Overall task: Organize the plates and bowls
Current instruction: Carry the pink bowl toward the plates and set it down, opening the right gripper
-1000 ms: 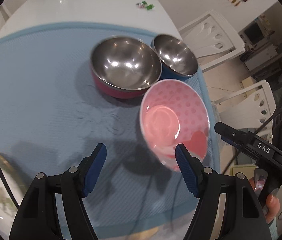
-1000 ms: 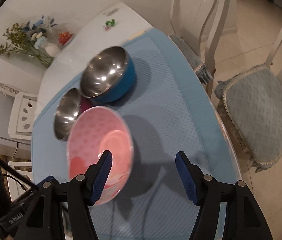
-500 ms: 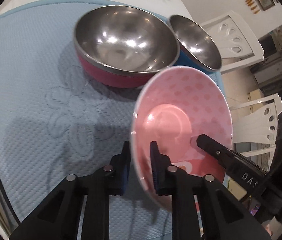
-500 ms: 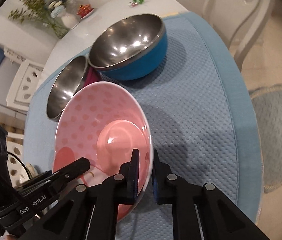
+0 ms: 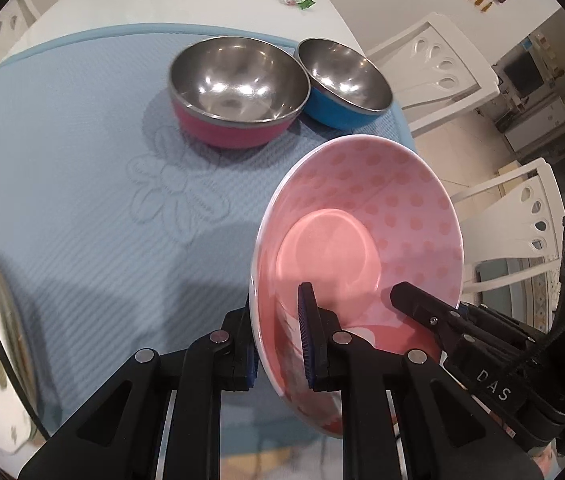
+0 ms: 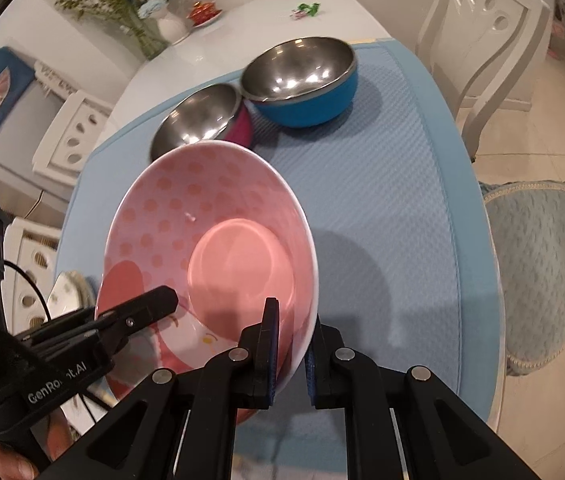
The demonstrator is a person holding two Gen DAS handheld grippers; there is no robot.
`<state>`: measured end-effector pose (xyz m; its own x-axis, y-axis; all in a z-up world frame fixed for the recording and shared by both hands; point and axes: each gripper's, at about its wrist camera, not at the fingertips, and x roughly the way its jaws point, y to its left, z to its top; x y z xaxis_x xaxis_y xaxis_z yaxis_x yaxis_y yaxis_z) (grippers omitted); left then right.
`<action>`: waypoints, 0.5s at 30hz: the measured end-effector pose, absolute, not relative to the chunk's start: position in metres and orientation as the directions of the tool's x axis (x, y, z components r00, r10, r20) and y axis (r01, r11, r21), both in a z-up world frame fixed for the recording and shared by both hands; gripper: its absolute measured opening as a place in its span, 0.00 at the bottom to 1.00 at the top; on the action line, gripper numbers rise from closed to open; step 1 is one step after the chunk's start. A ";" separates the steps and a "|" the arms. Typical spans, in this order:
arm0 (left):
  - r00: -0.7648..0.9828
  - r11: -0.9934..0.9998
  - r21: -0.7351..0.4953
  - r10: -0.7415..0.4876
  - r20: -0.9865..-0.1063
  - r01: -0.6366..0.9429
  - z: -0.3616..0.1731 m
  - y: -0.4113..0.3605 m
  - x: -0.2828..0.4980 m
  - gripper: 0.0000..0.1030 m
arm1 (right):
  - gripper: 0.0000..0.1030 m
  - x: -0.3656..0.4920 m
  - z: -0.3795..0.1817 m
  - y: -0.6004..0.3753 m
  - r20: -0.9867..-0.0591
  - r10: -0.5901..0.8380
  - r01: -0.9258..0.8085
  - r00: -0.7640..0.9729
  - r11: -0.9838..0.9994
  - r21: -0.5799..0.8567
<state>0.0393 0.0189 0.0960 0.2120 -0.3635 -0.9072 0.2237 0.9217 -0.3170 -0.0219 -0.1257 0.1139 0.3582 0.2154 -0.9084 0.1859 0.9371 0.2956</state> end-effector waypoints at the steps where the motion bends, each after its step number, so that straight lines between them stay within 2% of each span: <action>1: 0.214 0.922 -0.315 -0.362 -0.907 0.225 0.099 0.024 0.034 0.13 | 0.10 -0.026 0.117 -0.122 -0.909 0.221 0.177 0.354 0.938 0.297; 6: 0.215 0.928 -0.292 -0.341 -0.915 0.230 0.105 0.035 0.006 0.13 | 0.10 -0.045 0.122 -0.101 -0.916 0.213 0.141 0.340 0.951 0.274; 15: 0.150 0.941 -0.288 -0.315 -0.937 0.177 0.073 0.045 -0.009 0.13 | 0.10 -0.047 0.098 -0.087 -0.938 0.234 0.145 0.256 0.950 0.277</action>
<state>-0.0090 0.0455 0.0733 0.1502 -0.3148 -0.9372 0.1768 0.9412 -0.2878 -0.0471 -0.0875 0.0984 0.2561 0.2344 -0.9378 0.1452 0.9498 0.2771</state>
